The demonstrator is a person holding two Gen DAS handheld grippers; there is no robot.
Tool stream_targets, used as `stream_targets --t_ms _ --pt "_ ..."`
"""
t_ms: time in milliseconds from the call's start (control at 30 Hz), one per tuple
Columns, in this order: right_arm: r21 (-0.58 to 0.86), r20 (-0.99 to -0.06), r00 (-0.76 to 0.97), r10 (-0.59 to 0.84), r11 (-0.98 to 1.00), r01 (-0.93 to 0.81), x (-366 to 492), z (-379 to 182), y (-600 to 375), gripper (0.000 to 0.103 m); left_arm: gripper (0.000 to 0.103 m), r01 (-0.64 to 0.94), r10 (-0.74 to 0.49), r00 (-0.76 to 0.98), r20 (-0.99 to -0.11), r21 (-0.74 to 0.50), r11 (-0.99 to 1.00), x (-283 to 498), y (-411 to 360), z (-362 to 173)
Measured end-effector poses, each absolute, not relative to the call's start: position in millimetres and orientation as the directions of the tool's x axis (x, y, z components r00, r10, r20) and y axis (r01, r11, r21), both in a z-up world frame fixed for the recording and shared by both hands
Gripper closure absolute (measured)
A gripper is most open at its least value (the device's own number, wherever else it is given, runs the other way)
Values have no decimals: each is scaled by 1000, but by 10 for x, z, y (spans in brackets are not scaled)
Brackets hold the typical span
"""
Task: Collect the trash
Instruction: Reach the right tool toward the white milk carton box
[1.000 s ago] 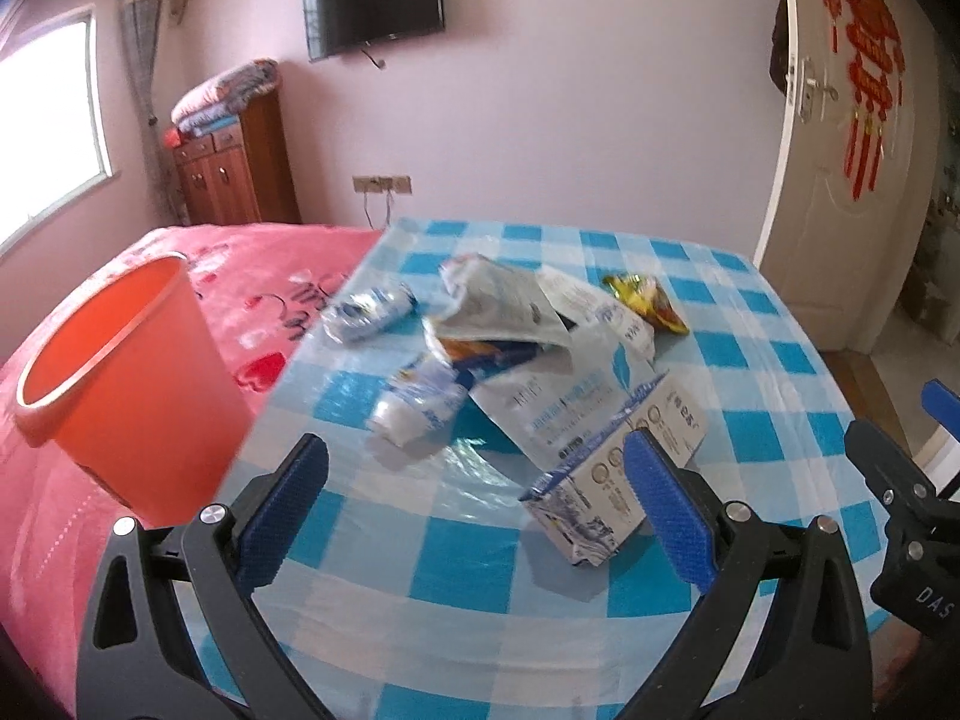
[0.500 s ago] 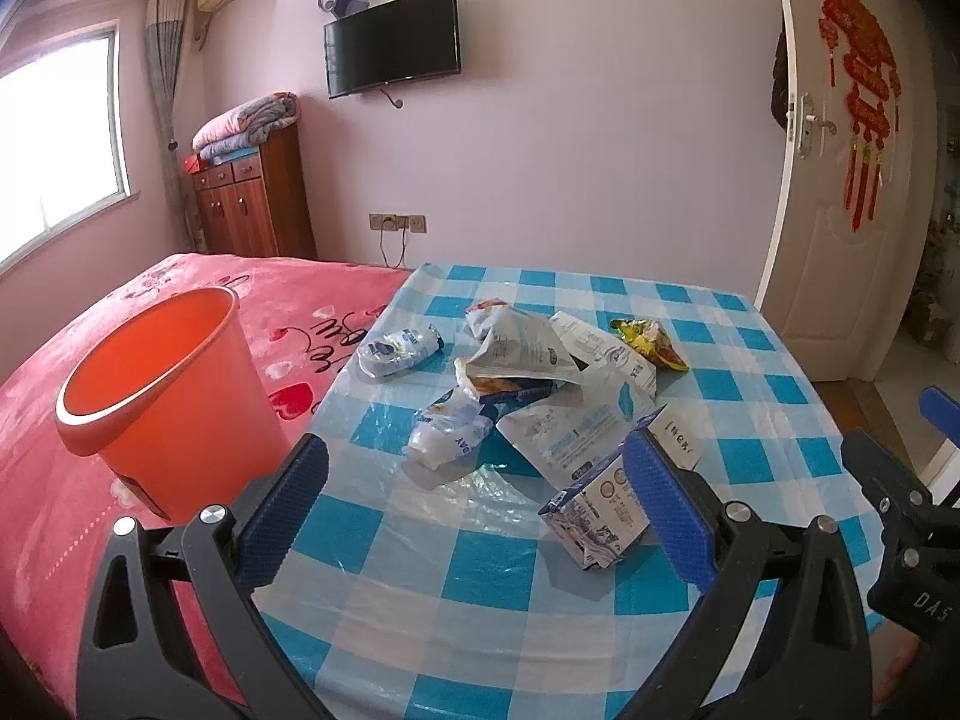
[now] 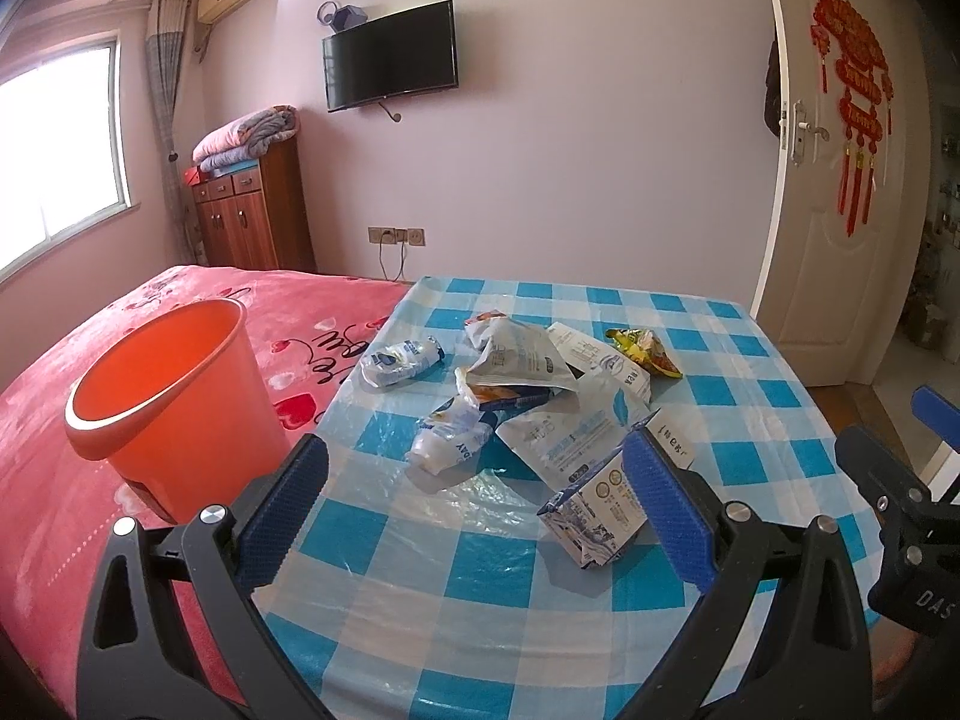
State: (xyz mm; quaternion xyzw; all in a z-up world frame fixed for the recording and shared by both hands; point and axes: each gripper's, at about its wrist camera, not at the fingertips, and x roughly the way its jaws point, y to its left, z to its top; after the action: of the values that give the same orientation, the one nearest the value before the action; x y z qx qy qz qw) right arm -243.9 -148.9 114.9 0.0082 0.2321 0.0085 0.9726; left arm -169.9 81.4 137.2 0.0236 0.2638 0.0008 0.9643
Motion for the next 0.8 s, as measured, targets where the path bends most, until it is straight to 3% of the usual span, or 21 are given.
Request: stream_targets --t_ms 800 --pt "64 -505 863 29 998 4 -2405 1033 -1533 4 4 26 4 843 -538 49 998 -1716 782 1216"
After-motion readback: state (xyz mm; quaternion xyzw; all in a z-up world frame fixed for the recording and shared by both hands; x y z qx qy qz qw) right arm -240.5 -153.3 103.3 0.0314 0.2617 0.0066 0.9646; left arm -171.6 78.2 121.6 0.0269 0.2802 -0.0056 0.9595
